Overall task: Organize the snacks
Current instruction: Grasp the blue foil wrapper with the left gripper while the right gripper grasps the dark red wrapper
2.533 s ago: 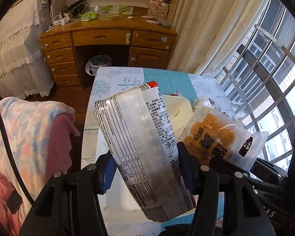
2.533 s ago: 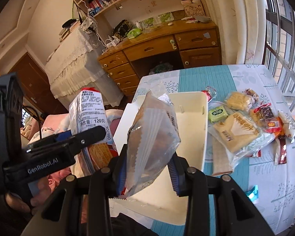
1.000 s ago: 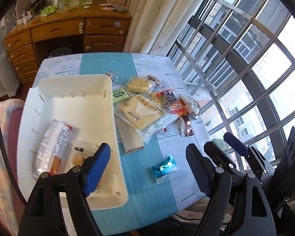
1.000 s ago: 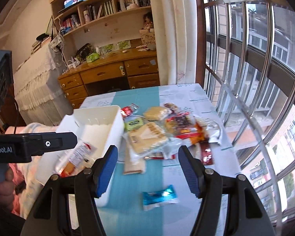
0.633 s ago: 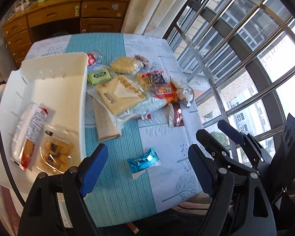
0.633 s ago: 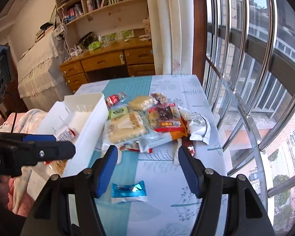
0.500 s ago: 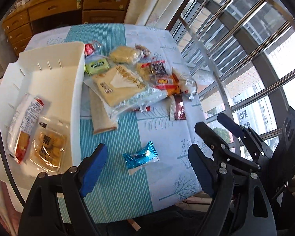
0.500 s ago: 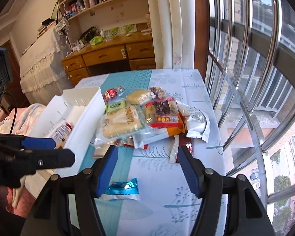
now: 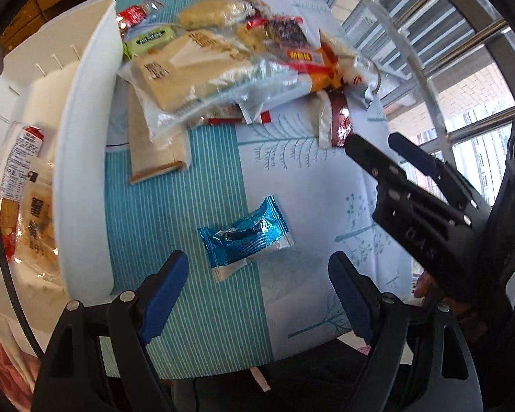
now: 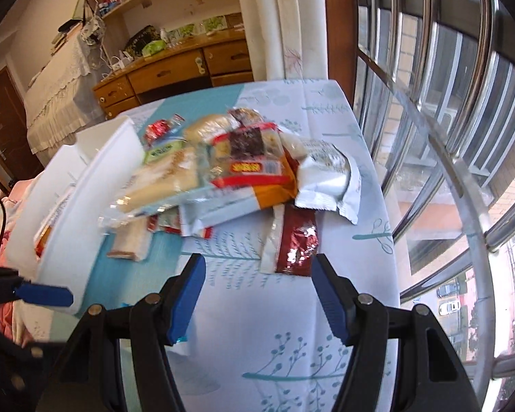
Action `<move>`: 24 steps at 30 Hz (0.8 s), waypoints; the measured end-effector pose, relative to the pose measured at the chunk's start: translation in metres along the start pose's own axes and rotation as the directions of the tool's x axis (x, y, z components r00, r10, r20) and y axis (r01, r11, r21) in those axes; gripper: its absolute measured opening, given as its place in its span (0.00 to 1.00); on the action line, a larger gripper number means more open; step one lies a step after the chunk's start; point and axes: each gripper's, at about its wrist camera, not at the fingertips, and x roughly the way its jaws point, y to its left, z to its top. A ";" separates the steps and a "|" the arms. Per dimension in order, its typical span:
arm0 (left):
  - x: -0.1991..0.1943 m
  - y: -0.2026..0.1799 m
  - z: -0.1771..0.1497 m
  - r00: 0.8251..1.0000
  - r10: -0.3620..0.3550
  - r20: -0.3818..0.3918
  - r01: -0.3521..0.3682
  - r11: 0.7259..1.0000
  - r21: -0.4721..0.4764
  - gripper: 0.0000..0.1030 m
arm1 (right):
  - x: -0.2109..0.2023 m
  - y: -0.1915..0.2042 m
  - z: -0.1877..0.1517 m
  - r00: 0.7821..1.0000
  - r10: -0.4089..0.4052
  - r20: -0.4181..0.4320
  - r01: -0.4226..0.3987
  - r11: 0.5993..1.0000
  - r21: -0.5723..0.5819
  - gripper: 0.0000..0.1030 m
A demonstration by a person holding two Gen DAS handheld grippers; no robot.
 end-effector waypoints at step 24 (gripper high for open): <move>0.082 -0.007 0.002 0.986 0.147 -0.084 -0.141 0.987 0.077 0.80 | 0.076 -0.018 0.012 0.997 -0.076 -0.010 0.076 0.997 -0.001 0.58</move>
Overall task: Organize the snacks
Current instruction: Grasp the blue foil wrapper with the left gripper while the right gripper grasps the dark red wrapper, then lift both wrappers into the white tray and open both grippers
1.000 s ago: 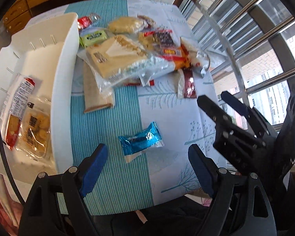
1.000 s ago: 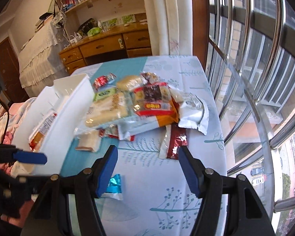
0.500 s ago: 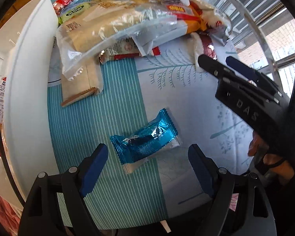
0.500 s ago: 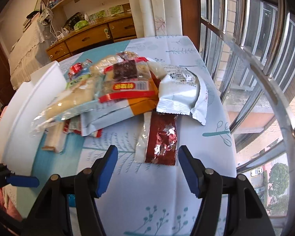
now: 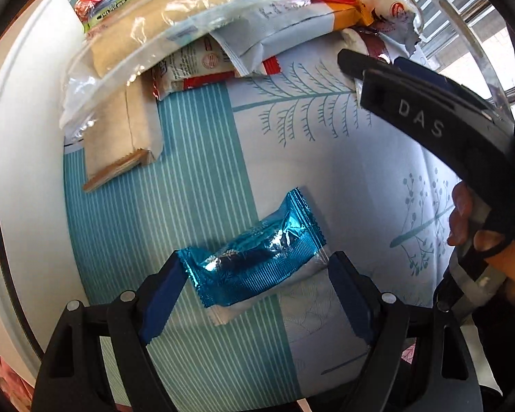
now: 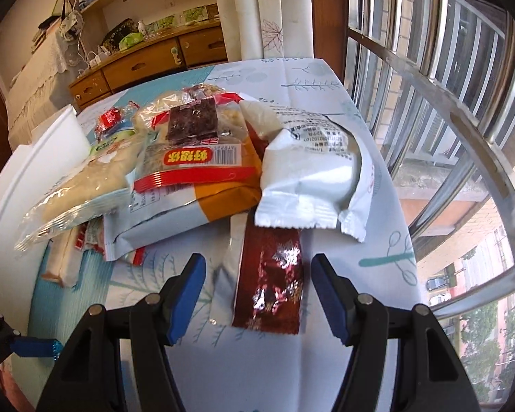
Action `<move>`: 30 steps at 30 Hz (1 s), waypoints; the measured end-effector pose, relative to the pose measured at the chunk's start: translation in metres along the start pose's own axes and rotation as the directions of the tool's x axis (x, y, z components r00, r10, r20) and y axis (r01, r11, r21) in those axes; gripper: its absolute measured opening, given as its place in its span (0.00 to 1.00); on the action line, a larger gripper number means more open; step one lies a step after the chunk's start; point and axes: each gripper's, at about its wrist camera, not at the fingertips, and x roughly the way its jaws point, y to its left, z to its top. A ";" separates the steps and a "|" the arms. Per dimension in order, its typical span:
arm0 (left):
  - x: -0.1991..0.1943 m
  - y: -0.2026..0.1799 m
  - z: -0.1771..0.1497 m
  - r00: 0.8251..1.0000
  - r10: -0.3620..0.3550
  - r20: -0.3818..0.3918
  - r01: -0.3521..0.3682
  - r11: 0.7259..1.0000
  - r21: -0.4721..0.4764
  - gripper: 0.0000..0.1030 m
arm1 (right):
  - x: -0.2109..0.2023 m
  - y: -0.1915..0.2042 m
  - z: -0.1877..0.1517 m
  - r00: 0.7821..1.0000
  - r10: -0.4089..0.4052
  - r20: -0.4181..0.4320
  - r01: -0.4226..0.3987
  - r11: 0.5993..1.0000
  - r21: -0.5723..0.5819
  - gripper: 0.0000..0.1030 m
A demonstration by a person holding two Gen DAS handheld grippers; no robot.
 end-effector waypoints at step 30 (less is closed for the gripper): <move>-0.018 0.035 -0.027 0.994 -0.098 0.043 0.102 0.990 -0.095 0.39 | -0.012 0.015 -0.006 0.985 0.045 -0.164 -0.052 0.998 -0.039 0.36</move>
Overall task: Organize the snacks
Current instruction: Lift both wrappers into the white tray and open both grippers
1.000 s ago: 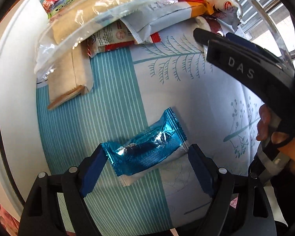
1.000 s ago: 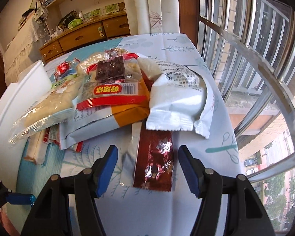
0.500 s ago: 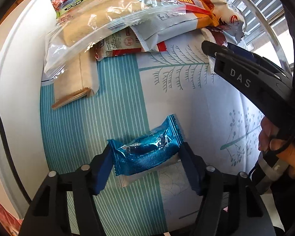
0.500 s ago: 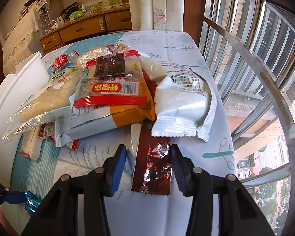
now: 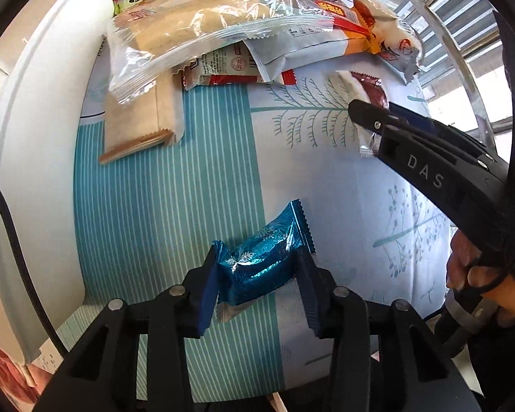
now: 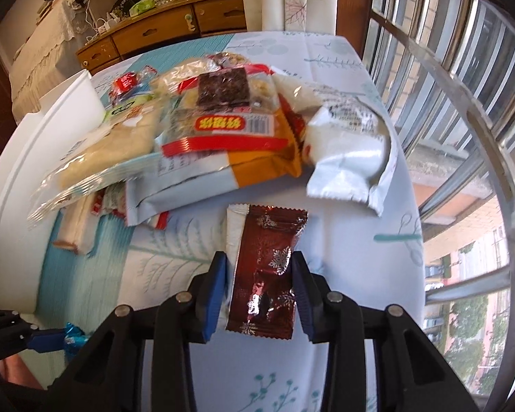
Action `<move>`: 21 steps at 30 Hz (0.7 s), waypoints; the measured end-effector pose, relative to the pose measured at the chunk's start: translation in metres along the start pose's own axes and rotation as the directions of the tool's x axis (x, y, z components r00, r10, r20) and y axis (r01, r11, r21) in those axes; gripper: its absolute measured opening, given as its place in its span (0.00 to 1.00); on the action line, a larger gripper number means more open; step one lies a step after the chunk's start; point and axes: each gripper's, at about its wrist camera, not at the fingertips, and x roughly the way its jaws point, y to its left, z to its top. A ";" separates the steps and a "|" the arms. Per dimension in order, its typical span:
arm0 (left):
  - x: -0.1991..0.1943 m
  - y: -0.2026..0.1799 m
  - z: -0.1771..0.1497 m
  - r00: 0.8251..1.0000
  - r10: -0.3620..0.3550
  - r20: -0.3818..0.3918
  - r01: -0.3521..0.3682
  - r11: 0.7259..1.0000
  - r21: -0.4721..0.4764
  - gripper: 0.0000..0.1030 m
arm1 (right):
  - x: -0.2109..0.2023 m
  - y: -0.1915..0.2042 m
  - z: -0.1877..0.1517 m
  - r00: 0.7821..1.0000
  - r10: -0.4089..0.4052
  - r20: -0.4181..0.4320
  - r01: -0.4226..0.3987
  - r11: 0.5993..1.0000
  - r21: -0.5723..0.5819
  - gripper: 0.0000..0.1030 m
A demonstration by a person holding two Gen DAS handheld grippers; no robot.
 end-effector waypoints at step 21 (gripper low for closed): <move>-0.153 0.032 -0.029 0.958 -0.098 0.270 0.042 0.978 0.205 0.38 | -0.079 0.077 -0.005 0.999 0.040 0.025 -0.040 0.999 -0.024 0.36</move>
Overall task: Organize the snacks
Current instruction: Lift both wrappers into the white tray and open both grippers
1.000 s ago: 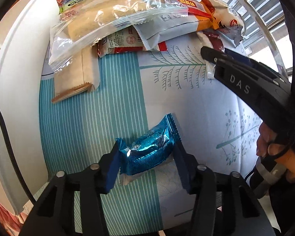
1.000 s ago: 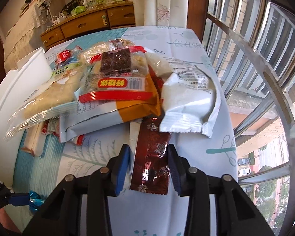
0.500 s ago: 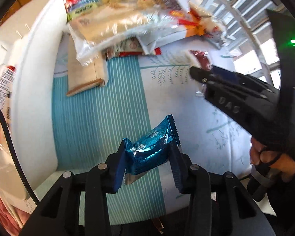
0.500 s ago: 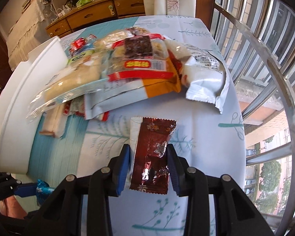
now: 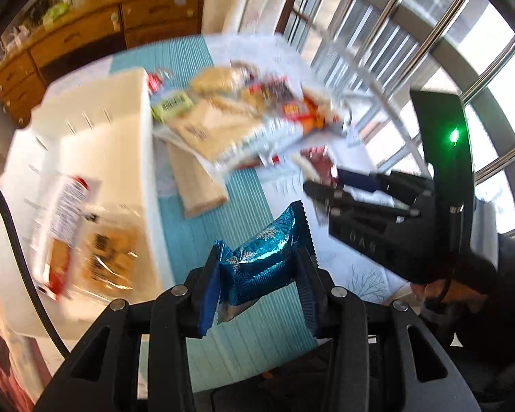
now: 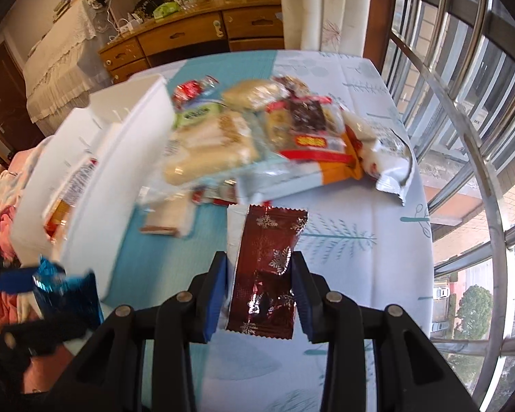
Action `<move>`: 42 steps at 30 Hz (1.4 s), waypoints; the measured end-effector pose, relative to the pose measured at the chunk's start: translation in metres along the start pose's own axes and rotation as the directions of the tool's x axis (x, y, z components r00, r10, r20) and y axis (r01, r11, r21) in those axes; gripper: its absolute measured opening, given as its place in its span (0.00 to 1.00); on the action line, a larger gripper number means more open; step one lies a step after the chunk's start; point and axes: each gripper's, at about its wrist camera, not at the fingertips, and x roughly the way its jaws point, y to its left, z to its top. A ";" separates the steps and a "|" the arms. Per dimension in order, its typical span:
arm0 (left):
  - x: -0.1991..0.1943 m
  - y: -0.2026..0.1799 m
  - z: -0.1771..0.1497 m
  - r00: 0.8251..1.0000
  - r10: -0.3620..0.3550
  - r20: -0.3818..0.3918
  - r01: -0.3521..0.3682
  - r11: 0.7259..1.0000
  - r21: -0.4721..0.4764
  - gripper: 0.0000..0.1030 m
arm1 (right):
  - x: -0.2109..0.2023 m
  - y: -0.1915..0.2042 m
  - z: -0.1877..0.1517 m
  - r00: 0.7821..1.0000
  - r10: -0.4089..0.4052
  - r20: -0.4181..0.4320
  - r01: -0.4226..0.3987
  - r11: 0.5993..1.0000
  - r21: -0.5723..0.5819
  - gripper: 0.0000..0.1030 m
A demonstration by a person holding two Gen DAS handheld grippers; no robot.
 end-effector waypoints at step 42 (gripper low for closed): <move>-0.085 0.252 0.011 0.976 0.114 0.183 -0.084 0.983 -0.161 0.73 | -0.010 0.217 0.053 0.966 0.134 0.223 -0.121 0.990 -0.074 0.54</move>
